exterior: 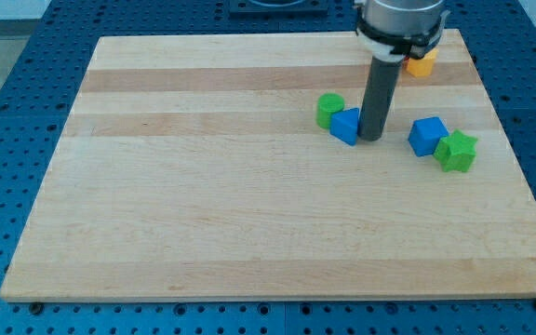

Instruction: Move blue triangle bottom down of green circle

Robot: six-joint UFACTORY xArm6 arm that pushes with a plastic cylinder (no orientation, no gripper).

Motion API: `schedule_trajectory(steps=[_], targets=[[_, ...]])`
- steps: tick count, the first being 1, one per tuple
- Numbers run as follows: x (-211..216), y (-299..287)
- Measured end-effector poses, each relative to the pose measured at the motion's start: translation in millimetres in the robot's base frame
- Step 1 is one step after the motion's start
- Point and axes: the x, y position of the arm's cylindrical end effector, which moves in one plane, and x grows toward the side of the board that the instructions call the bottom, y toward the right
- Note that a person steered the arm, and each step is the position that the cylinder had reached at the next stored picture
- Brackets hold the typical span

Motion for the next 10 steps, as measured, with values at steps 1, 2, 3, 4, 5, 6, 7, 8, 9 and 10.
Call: schedule_trajectory(steps=[1,2,3,4,5,6,7,8,9,10], targets=[[23,-9],[25,-24],[18,-25],[9,-23],[4,-21],[1,-20],[-6,-20],[-17,-19],[-27,-8],[-40,-4]])
